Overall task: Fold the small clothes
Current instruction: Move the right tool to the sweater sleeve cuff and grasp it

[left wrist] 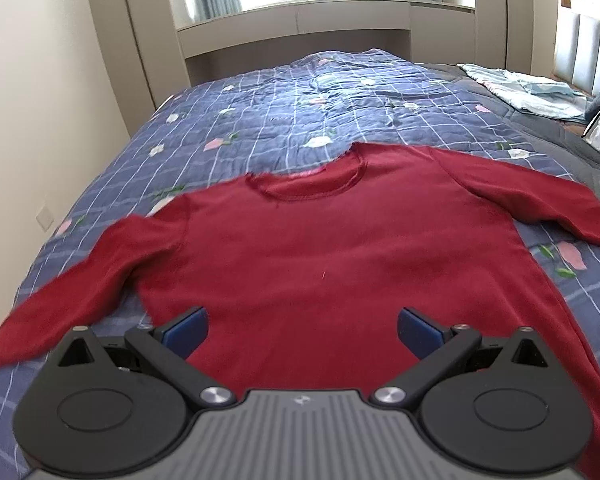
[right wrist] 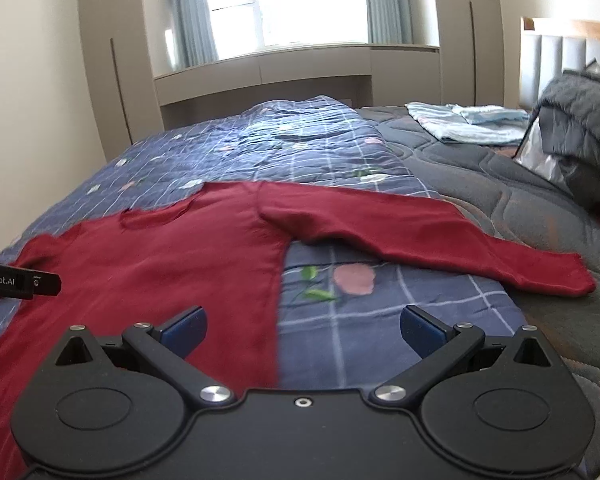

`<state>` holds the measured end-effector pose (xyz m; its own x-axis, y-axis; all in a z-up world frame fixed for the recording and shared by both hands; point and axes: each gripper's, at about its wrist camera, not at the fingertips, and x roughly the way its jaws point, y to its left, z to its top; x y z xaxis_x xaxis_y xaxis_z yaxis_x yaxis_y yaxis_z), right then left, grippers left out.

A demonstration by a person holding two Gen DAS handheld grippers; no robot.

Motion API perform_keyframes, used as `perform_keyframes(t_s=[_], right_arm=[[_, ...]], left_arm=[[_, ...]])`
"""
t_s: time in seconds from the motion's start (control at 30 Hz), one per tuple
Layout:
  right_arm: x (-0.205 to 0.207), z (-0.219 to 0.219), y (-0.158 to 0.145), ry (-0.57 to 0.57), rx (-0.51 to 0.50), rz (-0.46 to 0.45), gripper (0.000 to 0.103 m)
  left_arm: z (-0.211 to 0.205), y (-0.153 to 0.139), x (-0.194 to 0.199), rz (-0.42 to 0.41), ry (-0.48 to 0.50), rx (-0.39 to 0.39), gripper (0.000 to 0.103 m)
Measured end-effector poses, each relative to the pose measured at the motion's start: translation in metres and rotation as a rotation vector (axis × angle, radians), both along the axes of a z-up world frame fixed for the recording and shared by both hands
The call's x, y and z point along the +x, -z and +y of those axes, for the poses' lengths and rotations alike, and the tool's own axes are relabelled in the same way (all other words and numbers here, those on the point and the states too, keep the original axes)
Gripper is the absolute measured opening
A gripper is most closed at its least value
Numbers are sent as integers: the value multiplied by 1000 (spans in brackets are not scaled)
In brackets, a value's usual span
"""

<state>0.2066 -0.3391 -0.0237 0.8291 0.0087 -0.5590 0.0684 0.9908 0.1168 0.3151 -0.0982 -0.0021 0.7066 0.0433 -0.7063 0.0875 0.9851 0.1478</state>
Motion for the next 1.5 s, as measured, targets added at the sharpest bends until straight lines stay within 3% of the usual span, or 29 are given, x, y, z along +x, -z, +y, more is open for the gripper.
perform_keyframes(t_s=[0.27, 0.43, 0.63, 1.2, 1.3, 1.37, 1.43, 1.5], right_arm=[[32, -78, 6, 177, 87, -36, 103], [43, -136, 16, 363, 173, -17, 103], [48, -186, 38, 561, 276, 39, 102], [45, -252, 61, 866, 476, -76, 71], [48, -258, 63, 910, 482, -72, 47], [51, -260, 62, 929, 457, -52, 17], [57, -258, 57, 930, 387, -40, 7], [64, -253, 47, 897, 319, -47, 6]], left_arm=[[-30, 7, 54, -23, 71, 14, 103], [-49, 13, 83, -59, 90, 12, 103], [-67, 25, 106, -38, 118, -19, 103], [-76, 52, 115, 27, 146, -44, 103], [-73, 48, 114, 28, 148, -57, 103], [-71, 44, 115, 30, 143, -77, 103], [-65, 37, 117, 29, 122, -105, 103], [-55, 26, 119, 20, 92, -141, 103]])
